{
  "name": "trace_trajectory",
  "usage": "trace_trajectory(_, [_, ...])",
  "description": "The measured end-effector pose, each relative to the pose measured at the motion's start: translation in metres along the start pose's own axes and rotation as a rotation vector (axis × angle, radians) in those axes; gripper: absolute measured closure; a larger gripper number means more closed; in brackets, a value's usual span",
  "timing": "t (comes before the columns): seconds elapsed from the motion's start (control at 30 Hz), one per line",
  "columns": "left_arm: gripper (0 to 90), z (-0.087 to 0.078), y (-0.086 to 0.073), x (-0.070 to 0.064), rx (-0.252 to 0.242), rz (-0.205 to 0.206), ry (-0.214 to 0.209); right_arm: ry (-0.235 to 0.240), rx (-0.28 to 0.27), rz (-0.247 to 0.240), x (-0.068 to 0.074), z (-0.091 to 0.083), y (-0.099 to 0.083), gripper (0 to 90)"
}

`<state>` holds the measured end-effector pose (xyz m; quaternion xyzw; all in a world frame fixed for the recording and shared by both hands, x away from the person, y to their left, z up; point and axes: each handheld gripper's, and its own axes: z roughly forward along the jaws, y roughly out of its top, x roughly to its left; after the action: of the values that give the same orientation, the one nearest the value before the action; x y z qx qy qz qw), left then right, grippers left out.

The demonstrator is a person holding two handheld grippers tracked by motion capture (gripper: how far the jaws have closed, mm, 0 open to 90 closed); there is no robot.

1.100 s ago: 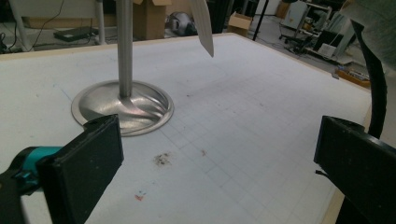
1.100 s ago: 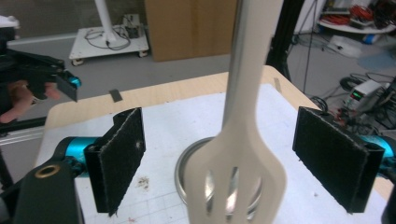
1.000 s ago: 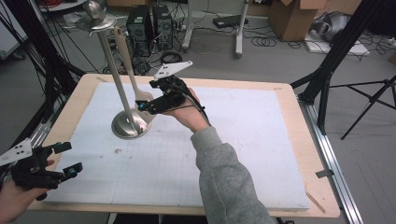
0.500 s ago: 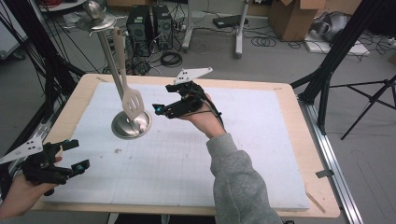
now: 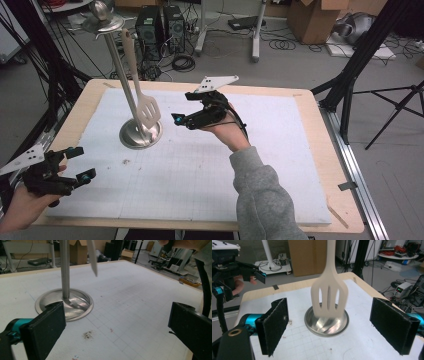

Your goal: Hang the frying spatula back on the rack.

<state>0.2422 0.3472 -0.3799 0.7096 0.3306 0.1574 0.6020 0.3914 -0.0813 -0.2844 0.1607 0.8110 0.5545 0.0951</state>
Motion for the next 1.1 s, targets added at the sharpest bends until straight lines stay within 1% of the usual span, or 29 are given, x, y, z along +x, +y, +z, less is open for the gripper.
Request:
trace_trajectory(0.13, [1.8, 0.003, 0.000, 0.001, 0.002, 0.001, -0.006, -0.004, 0.011, 0.009, -0.002, -0.006, -0.007, 14.7])
trace_trajectory(0.17, [1.8, 0.004, 0.000, 0.002, 0.004, 0.003, -0.010, -0.012, 0.013, 0.008, -0.002, -0.008, -0.008, 14.7])
trace_trajectory(0.47, [1.8, 0.012, 0.002, 0.004, 0.003, -0.002, -0.029, -0.051, -0.006, 0.038, -0.007, -0.034, -0.024, 14.7])
trace_trajectory(0.53, [1.8, 0.014, 0.002, 0.005, -0.004, -0.011, -0.036, -0.059, -0.008, 0.046, -0.008, -0.039, -0.029, 14.7])
trace_trajectory(0.6, [1.8, 0.015, 0.004, 0.005, -0.028, -0.020, -0.048, -0.067, -0.010, 0.050, -0.009, -0.044, -0.033, 14.7])
trace_trajectory(0.83, [1.8, 0.021, 0.003, 0.009, -0.011, -0.017, -0.045, -0.093, -0.032, 0.073, -0.012, -0.061, -0.051, 14.7])
trace_trajectory(0.97, [1.8, 0.024, 0.004, 0.010, -0.011, -0.015, -0.047, -0.101, -0.046, 0.086, -0.013, -0.070, -0.061, 14.7])
trace_trajectory(1.1, [1.8, 0.026, 0.001, 0.012, 0.012, -0.002, -0.032, -0.120, -0.036, 0.092, -0.014, -0.077, -0.070, 14.7])
